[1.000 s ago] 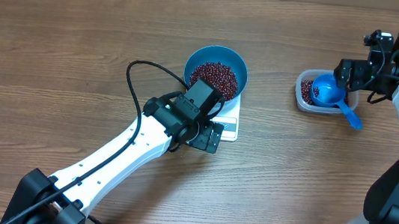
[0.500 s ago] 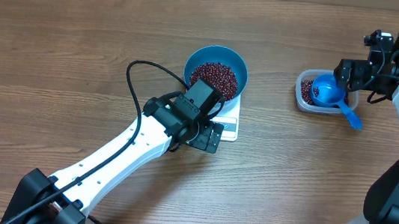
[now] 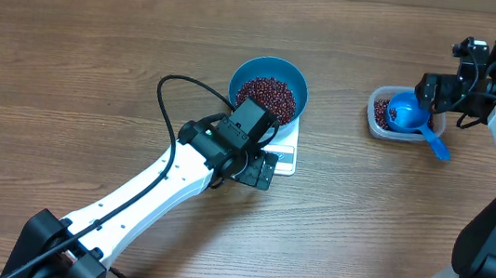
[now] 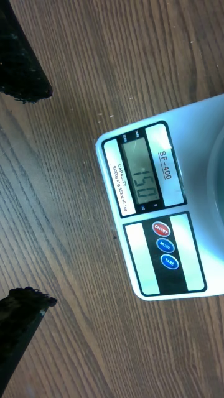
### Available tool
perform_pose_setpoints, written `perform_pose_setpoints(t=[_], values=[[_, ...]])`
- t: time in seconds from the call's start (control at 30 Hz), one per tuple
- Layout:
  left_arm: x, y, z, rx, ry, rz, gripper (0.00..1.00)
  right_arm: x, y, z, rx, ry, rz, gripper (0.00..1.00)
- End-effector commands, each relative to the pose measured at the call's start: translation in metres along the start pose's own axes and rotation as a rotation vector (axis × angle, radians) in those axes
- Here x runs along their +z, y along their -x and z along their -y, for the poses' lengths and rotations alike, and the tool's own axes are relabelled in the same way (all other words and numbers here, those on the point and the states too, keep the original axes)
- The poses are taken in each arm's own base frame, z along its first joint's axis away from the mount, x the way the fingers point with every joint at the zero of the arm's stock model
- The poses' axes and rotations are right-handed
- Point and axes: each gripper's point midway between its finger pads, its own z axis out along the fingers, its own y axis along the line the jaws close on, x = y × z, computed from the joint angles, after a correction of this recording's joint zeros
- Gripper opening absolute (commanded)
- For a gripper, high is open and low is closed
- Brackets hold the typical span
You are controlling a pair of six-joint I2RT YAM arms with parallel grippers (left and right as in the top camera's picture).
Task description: Scoop item into bowl and weigh 150g on scale
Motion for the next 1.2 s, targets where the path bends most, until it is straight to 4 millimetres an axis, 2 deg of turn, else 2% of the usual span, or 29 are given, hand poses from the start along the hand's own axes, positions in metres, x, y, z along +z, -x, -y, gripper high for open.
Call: perform_pose_setpoints(t=[0.0,0.2,0.37,0.57,0.7,0.73,0.8,0.93,1.03,1.17], values=[[0.003,-0.002,0.000,0.019,-0.002,-0.008,1.00,0.004,-0.003,0.001,0.004,-0.006,-0.011,1.00],[0.003,-0.002,0.000,0.019,-0.002,-0.008,1.00,0.004,-0.004,0.001,0.004,-0.007,-0.011,1.00],[0.003,-0.002,0.000,0.019,-0.002,-0.008,1.00,0.004,0.008,0.001,-0.004,0.000,0.037,1.00],[0.003,-0.002,0.000,0.019,-0.002,-0.008,0.99,0.004,0.010,-0.002,-0.005,0.015,0.043,1.00],[0.003,-0.002,0.000,0.018,-0.002,-0.008,0.99,0.002,0.000,-0.029,0.135,0.165,0.004,1.00],[0.003,-0.002,0.000,0.018,-0.002,-0.008,1.00,0.001,-0.008,-0.033,0.194,0.181,-0.032,1.00],[0.003,-0.002,0.000,0.019,-0.002,-0.008,1.00,-0.003,-0.008,-0.035,0.282,0.187,-0.053,1.00],[0.003,-0.002,0.000,0.019,-0.002,-0.008,0.99,-0.031,-0.001,-0.059,0.388,0.326,-0.103,1.00],[0.003,-0.002,0.000,0.018,-0.002,-0.008,1.00,-0.052,0.001,-0.074,0.440,0.366,-0.160,1.00],[0.003,-0.002,0.000,0.019,-0.002,-0.008,1.00,-0.062,-0.020,-0.092,0.441,0.353,-0.280,1.00]])
